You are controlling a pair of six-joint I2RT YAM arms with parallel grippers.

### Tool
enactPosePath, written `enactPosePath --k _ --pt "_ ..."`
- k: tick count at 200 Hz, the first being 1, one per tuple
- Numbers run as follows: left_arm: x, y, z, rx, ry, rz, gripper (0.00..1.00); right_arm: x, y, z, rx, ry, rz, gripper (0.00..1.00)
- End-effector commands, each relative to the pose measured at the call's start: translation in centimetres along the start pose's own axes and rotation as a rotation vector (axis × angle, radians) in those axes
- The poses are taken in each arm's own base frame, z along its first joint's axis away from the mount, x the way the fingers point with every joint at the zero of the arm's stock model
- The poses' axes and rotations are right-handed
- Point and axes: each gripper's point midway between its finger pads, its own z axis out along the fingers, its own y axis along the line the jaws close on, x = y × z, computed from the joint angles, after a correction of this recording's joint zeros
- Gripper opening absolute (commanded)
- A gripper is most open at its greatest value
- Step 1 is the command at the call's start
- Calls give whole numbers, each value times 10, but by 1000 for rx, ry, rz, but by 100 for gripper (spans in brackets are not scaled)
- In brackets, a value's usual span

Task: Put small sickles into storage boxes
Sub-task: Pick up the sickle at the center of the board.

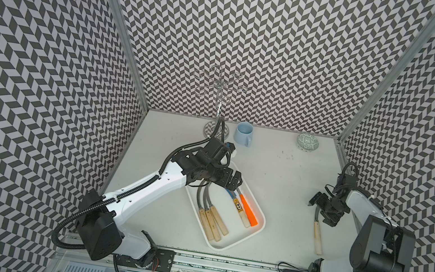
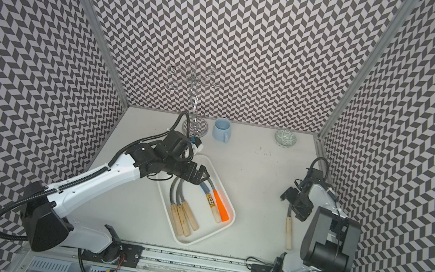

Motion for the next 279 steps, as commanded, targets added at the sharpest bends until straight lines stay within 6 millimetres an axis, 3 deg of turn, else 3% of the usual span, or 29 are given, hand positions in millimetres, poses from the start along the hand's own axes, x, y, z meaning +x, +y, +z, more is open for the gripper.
enactPosePath --k 1,21,66,115,174,221,279 --pt "-7 -2 0 14 -22 2 100 12 -10 -3 59 22 -27 82" --pt "-7 -3 0 20 -25 -1 100 17 -5 -9 55 8 -32 82" --pt "-10 -5 -3 30 -34 5 100 44 -10 8 64 75 -18 78" --pt "-10 -5 -10 26 -49 10 100 51 -8 18 33 81 -8 77" --pt "-18 -7 -10 24 -59 34 99 47 44 5 -119 64 -30 69" --pt "-26 -9 -11 26 -71 40 100 44 42 15 -77 81 -69 53" --pt "-26 -9 -11 25 -70 46 99 41 36 18 -45 53 -87 49"
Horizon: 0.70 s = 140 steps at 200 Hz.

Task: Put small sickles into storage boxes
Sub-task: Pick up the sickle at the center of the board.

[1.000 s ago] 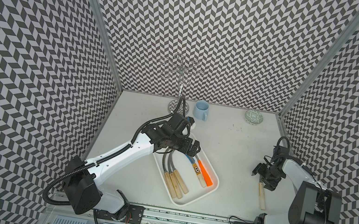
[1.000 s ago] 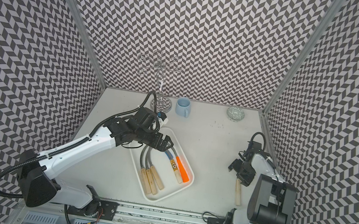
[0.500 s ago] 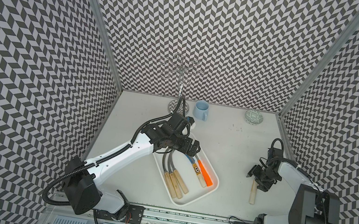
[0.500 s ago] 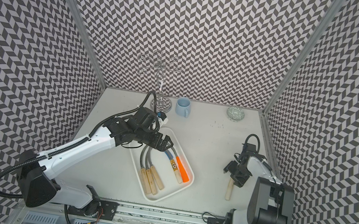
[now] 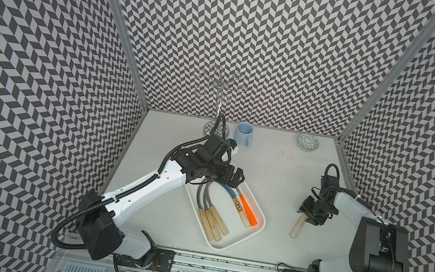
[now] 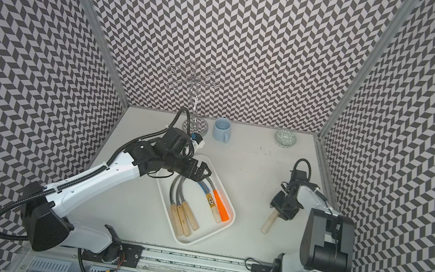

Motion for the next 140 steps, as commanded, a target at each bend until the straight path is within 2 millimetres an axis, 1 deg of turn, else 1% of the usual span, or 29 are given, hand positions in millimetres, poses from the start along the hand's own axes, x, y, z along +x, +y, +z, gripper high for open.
enactPosePath --k 1,24,46,80,140 --pt "-12 -2 -4 4 -32 25 99 -8 2 -1 5 -41 -24 49" --pt "-13 -2 -6 -2 -34 29 100 -10 -3 1 41 -46 -35 44" --pt "-11 0 -6 -7 -31 27 100 -12 -8 1 66 -56 -47 43" --pt "-9 1 -8 -8 -28 28 100 -11 -9 2 86 -67 -66 40" --pt "-3 5 -10 -13 -18 34 100 -4 -6 14 113 -57 -95 36"
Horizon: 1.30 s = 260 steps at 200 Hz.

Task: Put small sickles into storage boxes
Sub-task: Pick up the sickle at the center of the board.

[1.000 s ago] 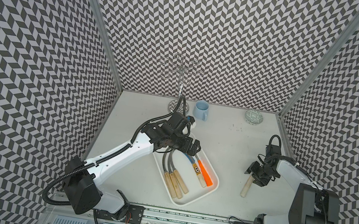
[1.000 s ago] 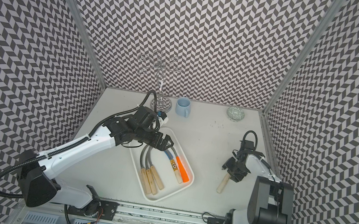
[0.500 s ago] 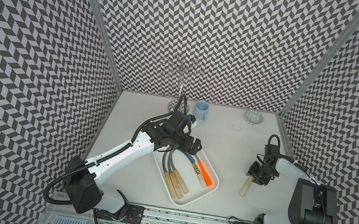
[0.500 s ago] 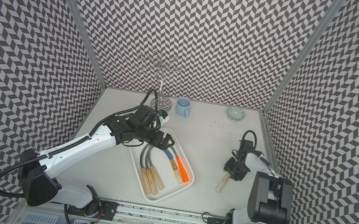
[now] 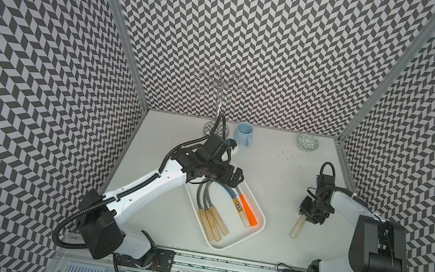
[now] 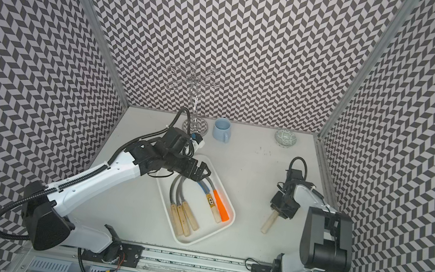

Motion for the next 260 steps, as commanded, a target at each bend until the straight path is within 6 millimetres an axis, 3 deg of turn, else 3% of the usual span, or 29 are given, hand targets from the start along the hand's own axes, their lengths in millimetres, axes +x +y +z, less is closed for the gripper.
enactPosePath --k 1,106,260 --pt "-3 1 -11 -5 -22 23 100 1 -1 8 19 -8 -7 35" --pt "4 -2 -14 24 -17 32 100 7 -5 9 31 -2 3 18" --pt "3 -7 -25 46 -39 26 100 0 -1 -10 42 -35 -26 11"
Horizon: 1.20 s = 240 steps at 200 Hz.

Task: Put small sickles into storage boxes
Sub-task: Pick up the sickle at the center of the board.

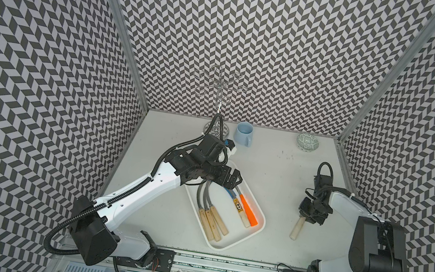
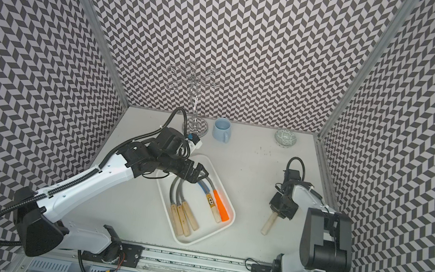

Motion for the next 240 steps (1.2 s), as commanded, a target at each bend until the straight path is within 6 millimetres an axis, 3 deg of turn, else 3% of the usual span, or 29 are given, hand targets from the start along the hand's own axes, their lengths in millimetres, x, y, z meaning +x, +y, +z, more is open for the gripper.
enactPosePath --k 1,33,126,191,240 --pt "-1 -1 -8 5 -22 5 99 -5 3 -10 -2 -34 -12 11" --pt "1 1 -10 -1 -23 6 100 -9 5 -19 5 -50 -26 11" --pt "16 5 3 44 0 -58 100 -28 31 -69 -8 -125 -90 13" --pt "24 30 8 49 6 -138 100 -28 63 -114 -36 -182 -178 13" --pt "26 52 0 30 -19 -212 100 -12 92 -133 -60 -157 -262 13"
